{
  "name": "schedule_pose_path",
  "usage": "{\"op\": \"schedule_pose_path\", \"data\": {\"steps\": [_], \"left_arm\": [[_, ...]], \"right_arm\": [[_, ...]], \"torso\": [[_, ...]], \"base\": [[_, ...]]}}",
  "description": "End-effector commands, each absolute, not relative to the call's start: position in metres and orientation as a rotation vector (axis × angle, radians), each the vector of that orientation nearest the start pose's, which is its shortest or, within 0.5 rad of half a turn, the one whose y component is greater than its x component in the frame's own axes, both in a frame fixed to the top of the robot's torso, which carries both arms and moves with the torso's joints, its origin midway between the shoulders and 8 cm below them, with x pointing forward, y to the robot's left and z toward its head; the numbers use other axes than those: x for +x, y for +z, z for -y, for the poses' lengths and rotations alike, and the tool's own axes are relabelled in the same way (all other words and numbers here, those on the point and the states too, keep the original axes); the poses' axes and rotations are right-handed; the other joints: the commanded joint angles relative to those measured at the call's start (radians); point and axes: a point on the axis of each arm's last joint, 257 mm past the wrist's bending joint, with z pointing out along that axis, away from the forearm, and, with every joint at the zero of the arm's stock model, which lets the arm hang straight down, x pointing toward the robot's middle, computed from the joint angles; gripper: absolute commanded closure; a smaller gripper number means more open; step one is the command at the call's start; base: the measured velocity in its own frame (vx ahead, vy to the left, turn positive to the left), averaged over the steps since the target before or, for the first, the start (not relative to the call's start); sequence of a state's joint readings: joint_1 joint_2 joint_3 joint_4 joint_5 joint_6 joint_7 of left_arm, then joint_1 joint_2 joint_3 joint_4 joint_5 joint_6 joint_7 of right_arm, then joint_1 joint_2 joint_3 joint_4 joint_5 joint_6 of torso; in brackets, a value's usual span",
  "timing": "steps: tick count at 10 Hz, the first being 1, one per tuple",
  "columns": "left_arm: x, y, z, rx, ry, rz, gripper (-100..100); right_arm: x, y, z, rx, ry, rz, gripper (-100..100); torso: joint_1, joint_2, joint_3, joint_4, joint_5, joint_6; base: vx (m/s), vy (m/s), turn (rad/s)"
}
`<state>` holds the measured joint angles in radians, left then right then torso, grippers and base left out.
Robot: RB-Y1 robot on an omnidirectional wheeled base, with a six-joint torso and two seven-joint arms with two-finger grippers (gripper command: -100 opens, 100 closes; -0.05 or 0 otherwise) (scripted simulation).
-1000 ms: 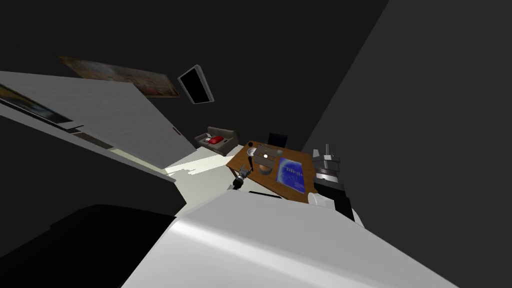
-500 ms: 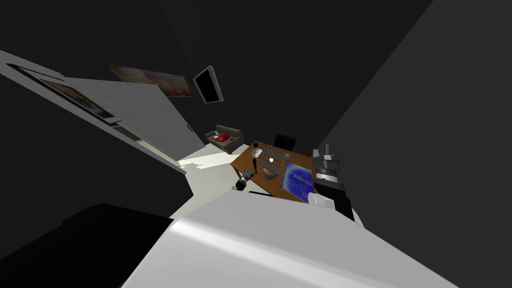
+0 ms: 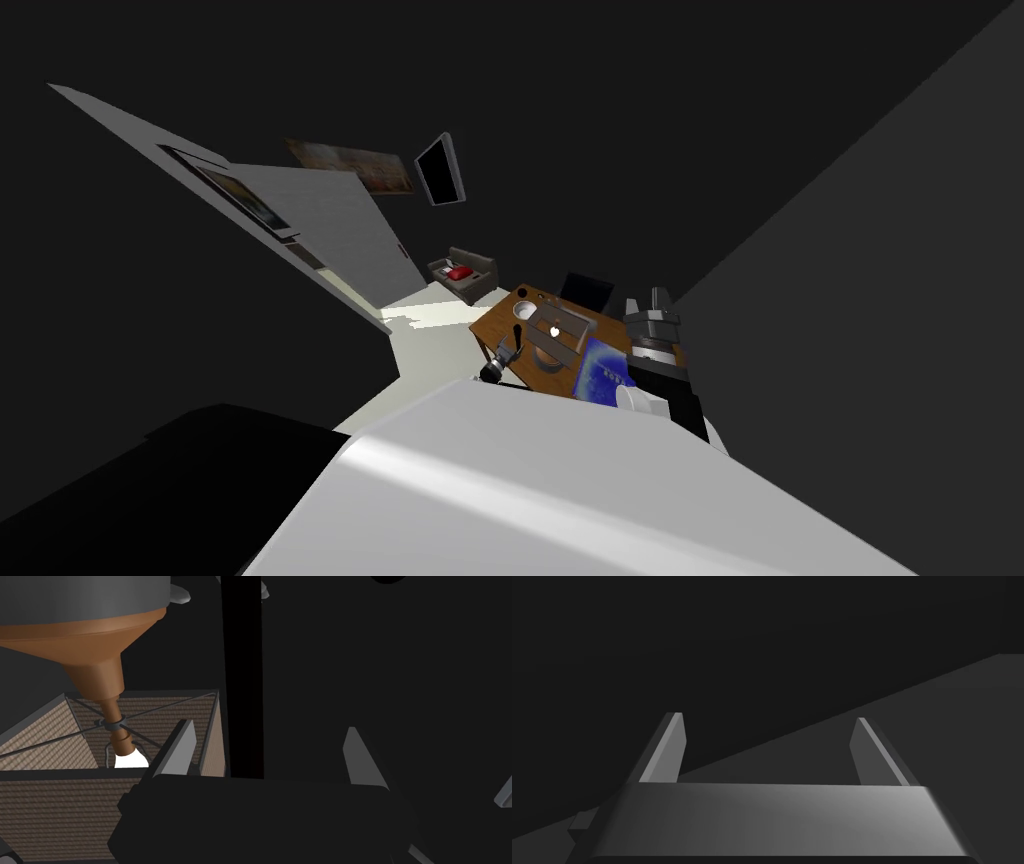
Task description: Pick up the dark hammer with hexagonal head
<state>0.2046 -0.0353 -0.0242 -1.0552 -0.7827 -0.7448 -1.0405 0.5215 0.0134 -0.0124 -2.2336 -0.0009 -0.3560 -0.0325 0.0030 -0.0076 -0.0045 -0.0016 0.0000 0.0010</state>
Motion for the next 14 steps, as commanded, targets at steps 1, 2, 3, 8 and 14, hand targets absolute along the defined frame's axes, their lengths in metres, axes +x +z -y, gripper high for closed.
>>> {"op": "schedule_pose_path", "data": {"steps": [1, 2, 3, 8, 14], "left_arm": [[0.372, -0.405, -0.076, 0.415, -0.375, -1.617, -100], [0.370, -0.404, -0.068, 0.425, -0.390, -1.612, -100], [0.375, -0.404, -0.075, 0.418, -0.377, -1.616, -100], [0.375, -0.403, -0.074, 0.419, -0.381, -1.615, 100], [0.402, -0.417, -0.151, 0.322, -0.257, -1.655, 100]], "right_arm": [[0.370, -0.034, 0.295, 0.853, 1.258, -0.728, 0], [0.370, -0.034, 0.295, 0.853, 1.258, -0.728, 0], [0.370, -0.034, 0.295, 0.853, 1.258, -0.728, 0], [0.370, -0.034, 0.295, 0.853, 1.258, -0.728, 0], [0.370, -0.033, 0.295, 0.853, 1.259, -0.727, 0]], "torso": [[0.000, 0.000, 0.000, 0.000, 0.000, 0.000], [0.000, -0.001, 0.000, 0.000, 0.000, 0.000], [0.000, 0.000, 0.000, 0.000, 0.000, 0.000], [0.001, 0.007, 0.004, 0.001, 0.000, 0.000], [0.004, 0.013, 0.002, -0.007, 0.003, 0.001]], "base": [[0.123, 0.000, 0.318], [0.097, -0.011, 0.229], [0.034, -0.008, 0.025], [0.002, 0.000, -0.001], [-0.112, 0.003, -0.282]]}}
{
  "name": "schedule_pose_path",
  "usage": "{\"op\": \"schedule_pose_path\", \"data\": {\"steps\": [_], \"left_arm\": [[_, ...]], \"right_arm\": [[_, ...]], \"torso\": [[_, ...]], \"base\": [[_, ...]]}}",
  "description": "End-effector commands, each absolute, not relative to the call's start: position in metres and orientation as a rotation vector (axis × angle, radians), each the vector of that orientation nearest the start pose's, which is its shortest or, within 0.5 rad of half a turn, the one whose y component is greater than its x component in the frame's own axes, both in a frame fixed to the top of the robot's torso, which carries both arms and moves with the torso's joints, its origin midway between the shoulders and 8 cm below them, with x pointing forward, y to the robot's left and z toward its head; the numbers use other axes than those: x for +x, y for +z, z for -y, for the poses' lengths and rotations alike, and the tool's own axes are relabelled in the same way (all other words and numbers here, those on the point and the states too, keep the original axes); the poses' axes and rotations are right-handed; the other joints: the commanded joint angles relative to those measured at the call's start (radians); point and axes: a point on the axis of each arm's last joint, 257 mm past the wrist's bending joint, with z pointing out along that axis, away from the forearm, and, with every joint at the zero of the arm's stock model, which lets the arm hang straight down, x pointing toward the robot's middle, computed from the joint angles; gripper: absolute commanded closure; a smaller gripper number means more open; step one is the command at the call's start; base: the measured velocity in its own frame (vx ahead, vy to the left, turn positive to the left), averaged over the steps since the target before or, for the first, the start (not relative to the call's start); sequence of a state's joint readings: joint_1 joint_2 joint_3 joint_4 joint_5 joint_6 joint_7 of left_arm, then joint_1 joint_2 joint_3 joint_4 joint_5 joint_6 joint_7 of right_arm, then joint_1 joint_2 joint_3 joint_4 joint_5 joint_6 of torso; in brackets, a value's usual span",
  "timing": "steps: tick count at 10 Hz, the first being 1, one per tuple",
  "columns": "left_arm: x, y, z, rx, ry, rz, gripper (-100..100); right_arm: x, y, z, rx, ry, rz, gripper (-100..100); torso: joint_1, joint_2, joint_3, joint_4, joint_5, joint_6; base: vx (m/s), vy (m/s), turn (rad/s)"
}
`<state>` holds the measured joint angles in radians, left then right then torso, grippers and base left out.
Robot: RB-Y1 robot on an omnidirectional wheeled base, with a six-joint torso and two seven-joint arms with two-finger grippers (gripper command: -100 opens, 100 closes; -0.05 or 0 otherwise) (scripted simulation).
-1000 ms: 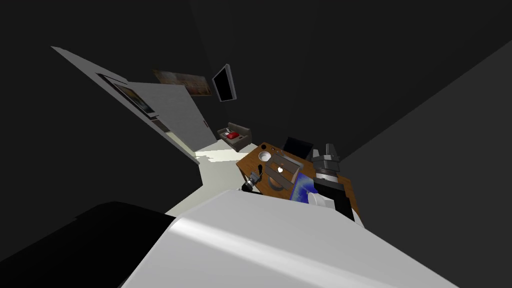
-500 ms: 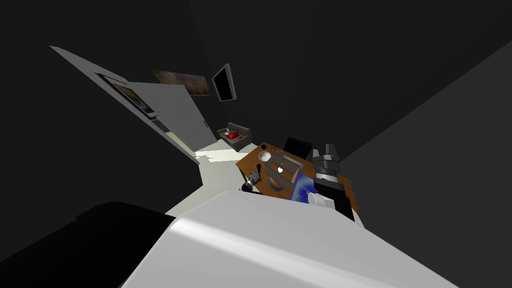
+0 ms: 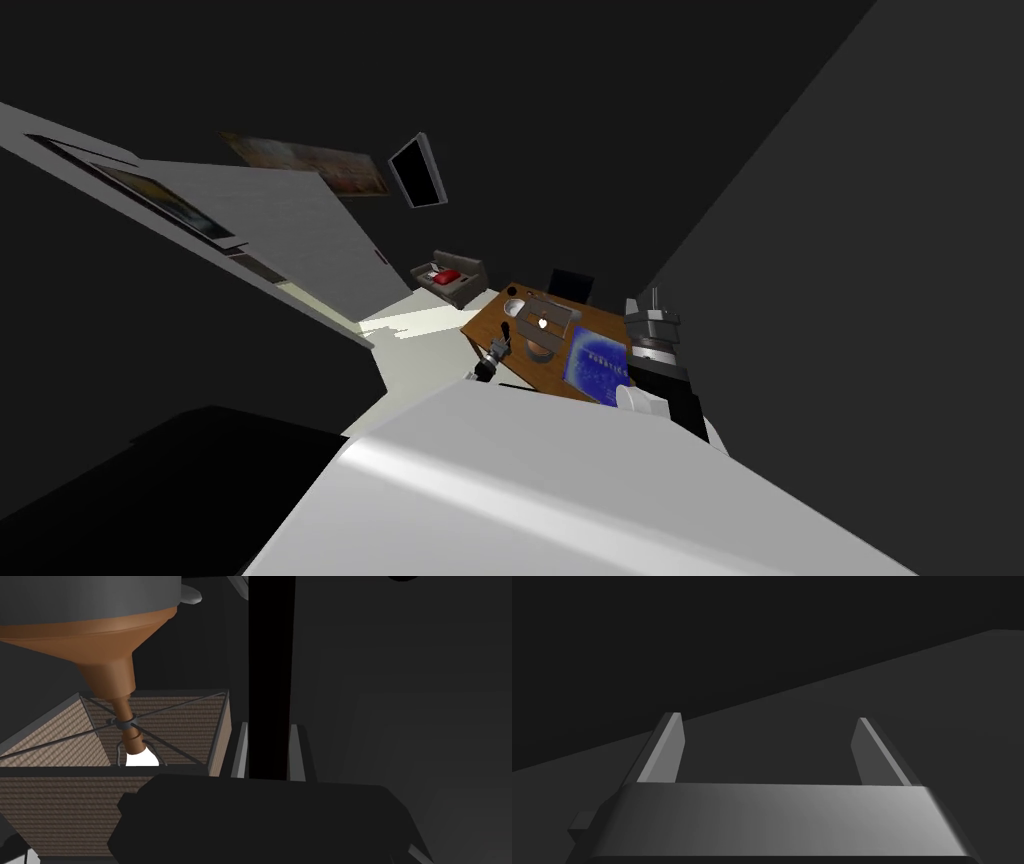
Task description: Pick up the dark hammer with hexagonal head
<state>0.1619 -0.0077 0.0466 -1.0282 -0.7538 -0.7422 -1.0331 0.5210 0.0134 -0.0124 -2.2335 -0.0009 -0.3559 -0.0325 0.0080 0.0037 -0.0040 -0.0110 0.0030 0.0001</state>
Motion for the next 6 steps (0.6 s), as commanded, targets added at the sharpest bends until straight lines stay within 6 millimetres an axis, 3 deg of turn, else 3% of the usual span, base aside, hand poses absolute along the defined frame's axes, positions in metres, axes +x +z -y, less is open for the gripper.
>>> {"op": "schedule_pose_path", "data": {"steps": [1, 6], "left_arm": [[0.402, -0.417, -0.151, 0.322, -0.257, -1.655, 100], [0.427, -0.419, -0.227, 0.205, -0.144, -1.672, 100]], "right_arm": [[0.370, -0.033, 0.295, 0.853, 1.259, -0.728, 0], [0.370, -0.034, 0.295, 0.853, 1.258, -0.728, 0]], "torso": [[0.000, 0.000, 0.000, 0.000, 0.000, 0.000], [0.004, -0.007, -0.006, -0.005, 0.002, -0.001]], "base": [[-0.041, 0.002, -0.002], [-0.100, -0.014, -0.282]]}}
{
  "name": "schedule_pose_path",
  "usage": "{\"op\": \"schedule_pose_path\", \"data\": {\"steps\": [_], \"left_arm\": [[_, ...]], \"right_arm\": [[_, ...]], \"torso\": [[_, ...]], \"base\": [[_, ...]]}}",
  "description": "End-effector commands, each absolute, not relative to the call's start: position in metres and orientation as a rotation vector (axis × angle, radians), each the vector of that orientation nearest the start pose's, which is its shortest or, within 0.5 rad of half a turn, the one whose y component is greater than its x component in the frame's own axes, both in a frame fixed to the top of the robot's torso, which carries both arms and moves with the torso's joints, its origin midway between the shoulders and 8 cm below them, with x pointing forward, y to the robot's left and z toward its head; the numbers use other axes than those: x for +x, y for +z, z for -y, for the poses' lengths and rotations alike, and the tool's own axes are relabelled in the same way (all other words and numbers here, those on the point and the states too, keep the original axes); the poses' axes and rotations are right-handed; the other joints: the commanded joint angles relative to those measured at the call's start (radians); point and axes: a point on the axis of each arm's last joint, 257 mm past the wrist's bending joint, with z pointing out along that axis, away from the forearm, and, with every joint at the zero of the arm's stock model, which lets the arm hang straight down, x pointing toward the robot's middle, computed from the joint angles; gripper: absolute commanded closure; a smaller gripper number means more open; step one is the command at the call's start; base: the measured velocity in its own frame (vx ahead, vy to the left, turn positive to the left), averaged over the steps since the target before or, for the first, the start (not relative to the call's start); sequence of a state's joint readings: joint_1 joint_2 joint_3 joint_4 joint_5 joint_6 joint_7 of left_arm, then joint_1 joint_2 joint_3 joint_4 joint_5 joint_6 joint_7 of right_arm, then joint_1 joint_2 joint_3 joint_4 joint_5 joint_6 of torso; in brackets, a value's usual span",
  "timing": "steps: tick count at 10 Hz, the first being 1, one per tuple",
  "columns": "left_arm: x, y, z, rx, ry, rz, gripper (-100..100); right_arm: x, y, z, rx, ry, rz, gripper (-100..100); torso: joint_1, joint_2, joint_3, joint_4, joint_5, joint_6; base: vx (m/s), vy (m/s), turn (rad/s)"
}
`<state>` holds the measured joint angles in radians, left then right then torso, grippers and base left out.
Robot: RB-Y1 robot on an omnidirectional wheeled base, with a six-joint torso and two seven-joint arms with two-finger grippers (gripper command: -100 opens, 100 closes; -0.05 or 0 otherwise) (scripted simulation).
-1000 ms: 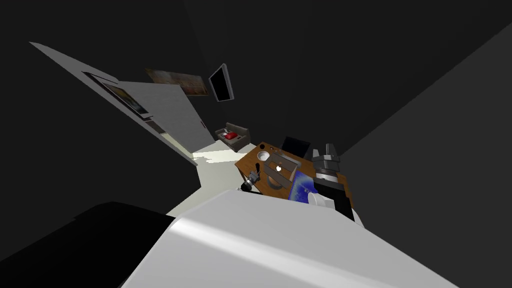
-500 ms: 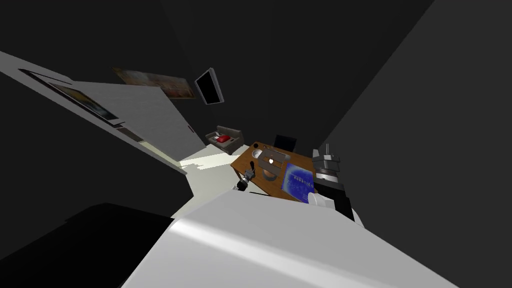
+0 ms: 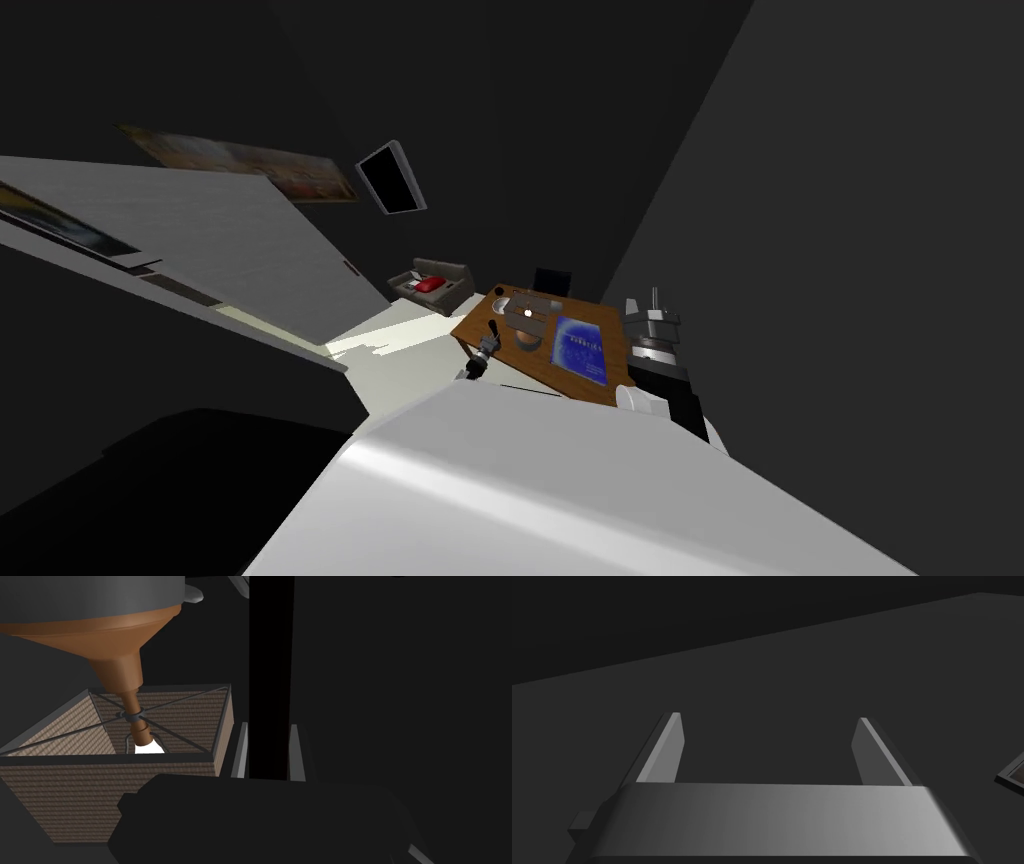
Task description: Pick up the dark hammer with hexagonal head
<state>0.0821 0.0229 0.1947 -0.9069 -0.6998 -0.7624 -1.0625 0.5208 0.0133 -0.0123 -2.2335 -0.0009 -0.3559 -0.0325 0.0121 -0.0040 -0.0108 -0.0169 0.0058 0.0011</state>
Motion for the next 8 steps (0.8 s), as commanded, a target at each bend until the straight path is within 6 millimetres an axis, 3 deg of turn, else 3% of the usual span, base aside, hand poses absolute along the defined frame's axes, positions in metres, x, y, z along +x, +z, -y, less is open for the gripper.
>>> {"op": "schedule_pose_path", "data": {"steps": [1, 2, 3, 5, 8], "left_arm": [[0.428, -0.419, -0.234, 0.193, -0.131, -1.673, 100], [0.435, -0.418, -0.255, 0.156, -0.103, -1.673, 100], [0.434, -0.417, -0.261, 0.144, -0.092, -1.674, 100], [0.447, -0.413, -0.301, 0.066, -0.040, -1.668, 100], [0.450, -0.409, -0.339, -0.014, 0.016, -1.659, 100]], "right_arm": [[0.370, -0.033, 0.295, 0.853, 1.259, -0.728, 0], [0.370, -0.034, 0.295, 0.853, 1.258, -0.728, 0], [0.370, -0.033, 0.295, 0.853, 1.259, -0.728, 0], [0.370, -0.033, 0.295, 0.853, 1.259, -0.728, 0], [0.370, -0.034, 0.295, 0.853, 1.258, -0.728, 0]], "torso": [[0.000, 0.000, 0.000, 0.000, 0.000, 0.000], [0.000, -0.002, -0.001, 0.000, 0.000, -0.001], [0.000, -0.002, -0.001, -0.001, 0.000, 0.000], [0.000, -0.002, -0.001, 0.000, 0.000, 0.001], [-0.001, -0.001, 0.000, 0.000, 0.000, 0.000]], "base": [[-0.096, -0.022, -0.191], [-0.104, -0.027, -0.336], [-0.097, -0.019, -0.187], [-0.148, -0.047, -0.405], [-0.109, -0.041, -0.264]]}}
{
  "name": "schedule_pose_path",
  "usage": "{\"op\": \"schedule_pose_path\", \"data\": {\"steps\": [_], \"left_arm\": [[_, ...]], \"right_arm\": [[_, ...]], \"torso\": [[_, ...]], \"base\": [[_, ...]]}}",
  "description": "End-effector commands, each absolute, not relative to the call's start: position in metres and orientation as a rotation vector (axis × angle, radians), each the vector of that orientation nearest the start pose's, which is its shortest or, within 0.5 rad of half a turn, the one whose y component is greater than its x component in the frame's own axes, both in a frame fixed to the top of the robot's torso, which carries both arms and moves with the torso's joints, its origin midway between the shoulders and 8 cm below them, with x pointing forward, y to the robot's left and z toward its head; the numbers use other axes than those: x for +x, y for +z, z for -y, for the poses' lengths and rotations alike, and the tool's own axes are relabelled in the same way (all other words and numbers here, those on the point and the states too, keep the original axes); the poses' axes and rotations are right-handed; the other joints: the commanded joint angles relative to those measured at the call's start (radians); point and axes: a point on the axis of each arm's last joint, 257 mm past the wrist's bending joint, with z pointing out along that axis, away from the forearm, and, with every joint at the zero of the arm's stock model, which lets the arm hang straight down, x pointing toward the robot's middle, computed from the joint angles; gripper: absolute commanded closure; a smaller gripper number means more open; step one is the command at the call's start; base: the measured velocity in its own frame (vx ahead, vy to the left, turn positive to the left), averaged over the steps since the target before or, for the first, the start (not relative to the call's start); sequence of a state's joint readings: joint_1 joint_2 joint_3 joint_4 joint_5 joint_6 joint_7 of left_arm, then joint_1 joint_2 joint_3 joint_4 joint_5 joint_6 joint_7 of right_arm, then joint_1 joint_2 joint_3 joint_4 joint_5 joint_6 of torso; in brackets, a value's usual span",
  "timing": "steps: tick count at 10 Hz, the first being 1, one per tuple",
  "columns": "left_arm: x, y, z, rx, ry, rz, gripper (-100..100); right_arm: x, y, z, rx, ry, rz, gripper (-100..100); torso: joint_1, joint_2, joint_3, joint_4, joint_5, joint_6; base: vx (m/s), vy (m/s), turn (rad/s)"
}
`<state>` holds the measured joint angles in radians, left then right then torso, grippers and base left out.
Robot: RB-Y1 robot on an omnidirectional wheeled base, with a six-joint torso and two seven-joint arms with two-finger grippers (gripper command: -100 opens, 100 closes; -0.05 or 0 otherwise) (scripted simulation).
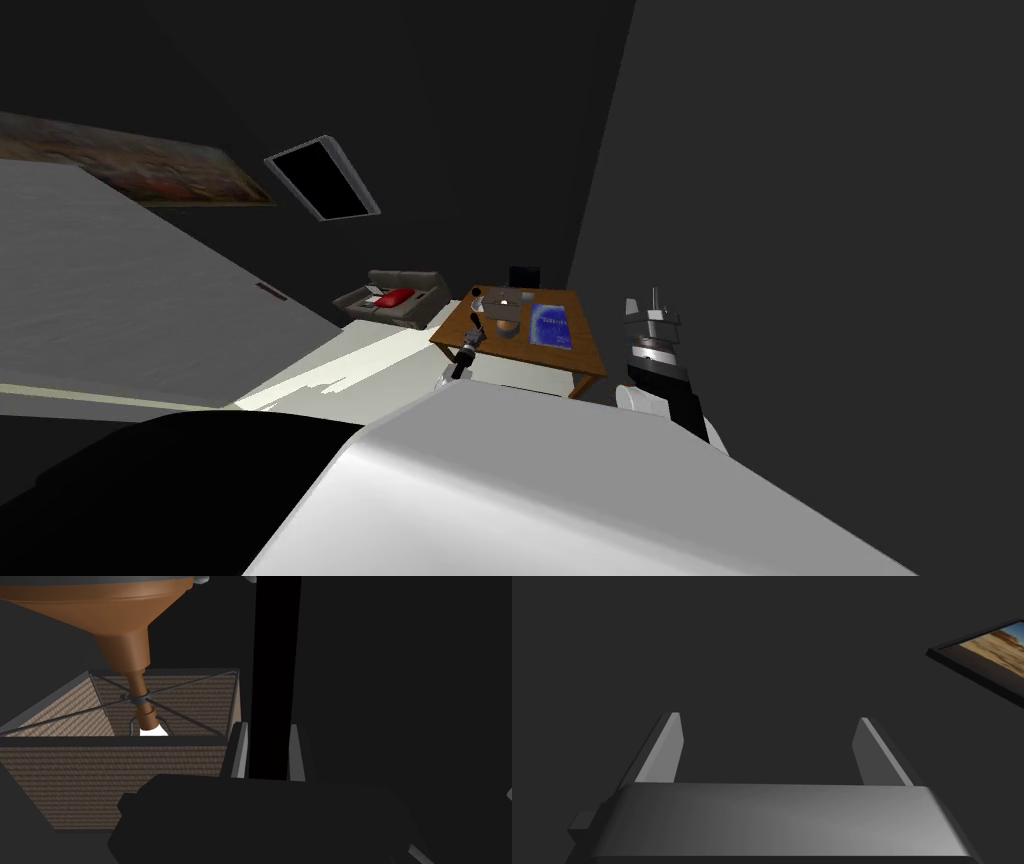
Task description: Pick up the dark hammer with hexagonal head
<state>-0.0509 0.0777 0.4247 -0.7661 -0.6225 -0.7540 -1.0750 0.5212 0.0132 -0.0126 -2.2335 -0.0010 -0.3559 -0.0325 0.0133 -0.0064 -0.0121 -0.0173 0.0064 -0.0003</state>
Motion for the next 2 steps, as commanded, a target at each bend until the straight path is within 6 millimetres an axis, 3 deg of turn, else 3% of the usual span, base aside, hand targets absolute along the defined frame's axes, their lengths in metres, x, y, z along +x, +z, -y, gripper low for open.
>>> {"op": "schedule_pose_path", "data": {"steps": [1, 2], "left_arm": [[0.4502, -0.4092, -0.3315, -0.001, 0.004, -1.662, 100], [0.4500, -0.4094, -0.3325, -0.002, 0.006, -1.661, 0]], "right_arm": [[0.3699, -0.0336, 0.2950, 0.853, 1.258, -0.728, 0], [0.3699, -0.0336, 0.2951, 0.853, 1.258, -0.728, 0]], "torso": [[0.000, 0.000, 0.000, 0.000, 0.000, 0.000], [0.001, -0.003, -0.002, -0.001, 0.000, -0.001]], "base": [[-0.033, -0.006, -0.023], [-0.008, -0.002, 0.004]]}}
